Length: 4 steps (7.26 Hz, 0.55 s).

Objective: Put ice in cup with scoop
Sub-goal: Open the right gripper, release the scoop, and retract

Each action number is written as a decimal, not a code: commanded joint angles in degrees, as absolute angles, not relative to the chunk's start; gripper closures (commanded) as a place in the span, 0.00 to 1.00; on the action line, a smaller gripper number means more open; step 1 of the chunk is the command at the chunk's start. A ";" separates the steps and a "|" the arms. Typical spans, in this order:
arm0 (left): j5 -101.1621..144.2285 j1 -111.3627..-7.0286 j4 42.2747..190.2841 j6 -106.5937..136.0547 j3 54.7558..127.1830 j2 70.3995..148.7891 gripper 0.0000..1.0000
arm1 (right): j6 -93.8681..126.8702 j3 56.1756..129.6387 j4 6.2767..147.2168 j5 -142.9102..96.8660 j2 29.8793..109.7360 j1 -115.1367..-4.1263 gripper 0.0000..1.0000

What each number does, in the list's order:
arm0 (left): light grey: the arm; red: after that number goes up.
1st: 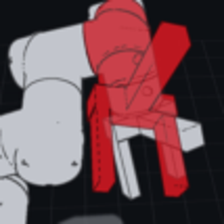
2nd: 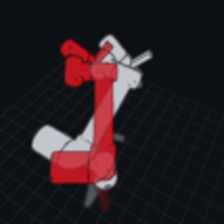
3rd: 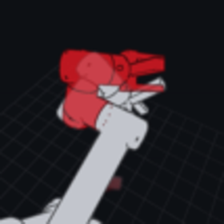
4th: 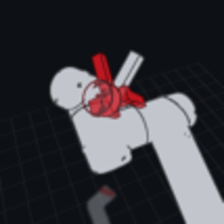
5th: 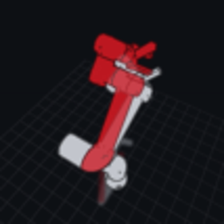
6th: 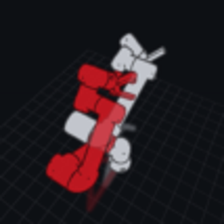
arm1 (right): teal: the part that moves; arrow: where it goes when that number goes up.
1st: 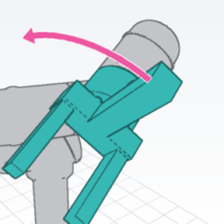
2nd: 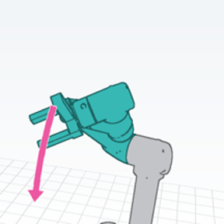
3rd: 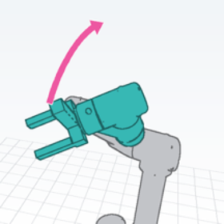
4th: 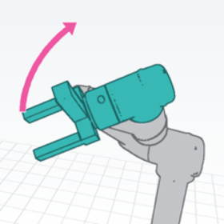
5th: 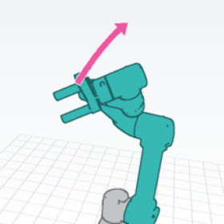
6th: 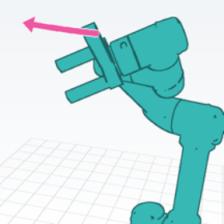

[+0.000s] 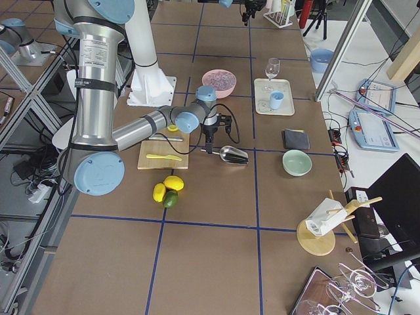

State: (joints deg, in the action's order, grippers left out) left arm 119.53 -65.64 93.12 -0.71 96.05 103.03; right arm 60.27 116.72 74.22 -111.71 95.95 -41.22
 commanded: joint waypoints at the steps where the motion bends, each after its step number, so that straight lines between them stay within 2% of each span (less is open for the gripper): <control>1: 120.40 -72.38 93.25 -1.14 95.98 99.95 0.00 | 59.33 117.43 74.35 -120.53 96.59 -52.23 0.00; 4: 134.92 -84.78 93.43 -1.32 91.61 97.56 0.00 | 43.03 110.42 75.15 -123.48 96.59 -63.24 0.00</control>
